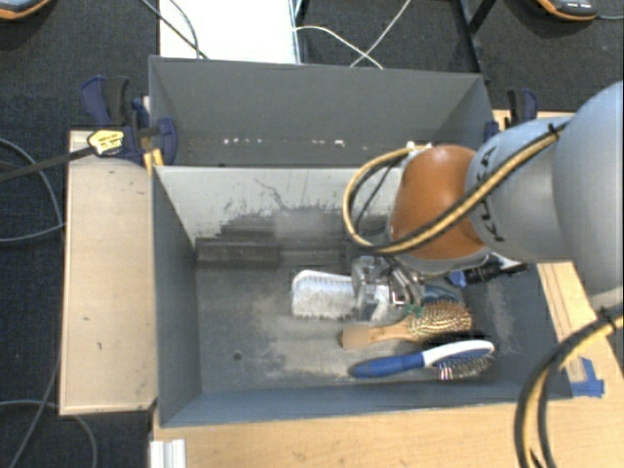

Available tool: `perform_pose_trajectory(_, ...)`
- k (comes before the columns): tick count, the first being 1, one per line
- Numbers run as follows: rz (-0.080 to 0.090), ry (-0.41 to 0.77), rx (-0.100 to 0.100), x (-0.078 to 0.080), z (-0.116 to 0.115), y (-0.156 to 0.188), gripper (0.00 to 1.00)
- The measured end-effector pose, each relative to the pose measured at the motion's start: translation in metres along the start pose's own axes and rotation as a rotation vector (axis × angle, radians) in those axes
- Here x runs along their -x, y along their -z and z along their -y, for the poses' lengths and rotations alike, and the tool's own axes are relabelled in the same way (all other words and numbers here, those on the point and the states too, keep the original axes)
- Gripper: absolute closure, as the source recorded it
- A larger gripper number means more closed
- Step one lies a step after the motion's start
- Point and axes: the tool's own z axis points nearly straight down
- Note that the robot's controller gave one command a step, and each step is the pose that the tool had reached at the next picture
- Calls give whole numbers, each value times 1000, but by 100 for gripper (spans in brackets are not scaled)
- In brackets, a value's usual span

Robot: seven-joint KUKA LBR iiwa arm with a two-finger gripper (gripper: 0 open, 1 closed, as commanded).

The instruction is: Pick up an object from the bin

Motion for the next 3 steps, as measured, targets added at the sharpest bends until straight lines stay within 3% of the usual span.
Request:
perform_pose_trajectory(1, -4, 29, 0, 5, -19, 92, 100)
perform_pose_trajectory(2, 18, 27, 3, 8, -20, 92, 100)
perform_pose_trajectory(3, 8, 49, 2, 33, 12, 113, 100)
